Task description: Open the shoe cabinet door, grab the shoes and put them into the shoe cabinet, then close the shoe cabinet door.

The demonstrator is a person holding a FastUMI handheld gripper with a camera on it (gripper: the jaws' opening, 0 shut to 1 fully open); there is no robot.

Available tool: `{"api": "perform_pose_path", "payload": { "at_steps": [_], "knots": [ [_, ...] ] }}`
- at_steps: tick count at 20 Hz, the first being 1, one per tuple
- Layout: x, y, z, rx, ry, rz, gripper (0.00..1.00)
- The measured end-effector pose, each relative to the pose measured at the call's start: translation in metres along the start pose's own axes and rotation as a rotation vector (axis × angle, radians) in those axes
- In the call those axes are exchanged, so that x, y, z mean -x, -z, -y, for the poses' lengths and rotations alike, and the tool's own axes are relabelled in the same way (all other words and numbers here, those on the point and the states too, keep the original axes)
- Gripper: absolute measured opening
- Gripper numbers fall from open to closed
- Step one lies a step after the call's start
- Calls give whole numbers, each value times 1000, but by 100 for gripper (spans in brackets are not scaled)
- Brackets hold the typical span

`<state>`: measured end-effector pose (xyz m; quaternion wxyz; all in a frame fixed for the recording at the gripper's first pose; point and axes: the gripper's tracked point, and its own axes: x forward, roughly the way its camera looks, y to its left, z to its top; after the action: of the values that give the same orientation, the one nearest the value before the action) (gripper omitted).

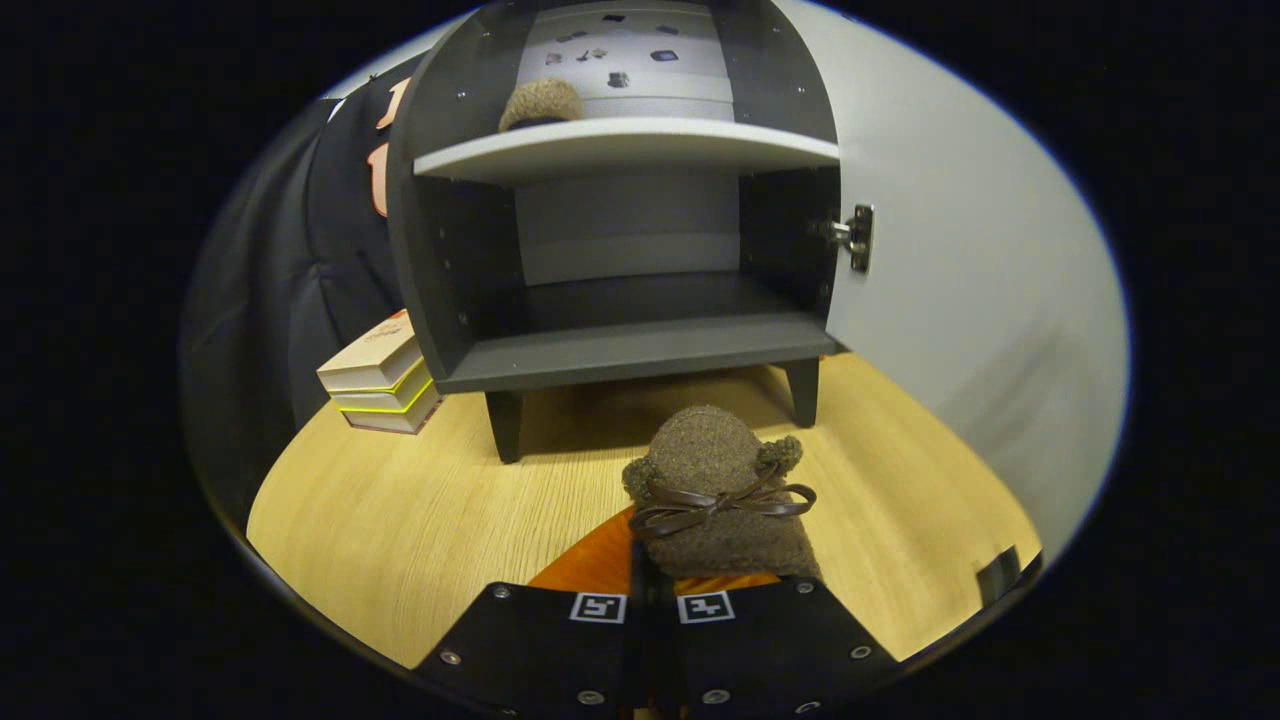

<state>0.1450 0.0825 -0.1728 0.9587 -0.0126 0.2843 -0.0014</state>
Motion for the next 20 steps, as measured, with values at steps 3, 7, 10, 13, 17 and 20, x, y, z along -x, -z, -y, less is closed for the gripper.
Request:
{"api": "perform_pose_path", "payload": {
  "at_steps": [3,7,10,13,17,20],
  "knots": [
    [20,-36,6,9,-12,32,5],
    [47,-87,5,8,-47,91,5],
    [62,-118,1,3,-85,116,5],
    [69,-148,4,22,-81,152,5],
    [66,-181,-3,20,-87,160,5],
    [56,-205,-7,46,-74,160,5]
  ]
}}
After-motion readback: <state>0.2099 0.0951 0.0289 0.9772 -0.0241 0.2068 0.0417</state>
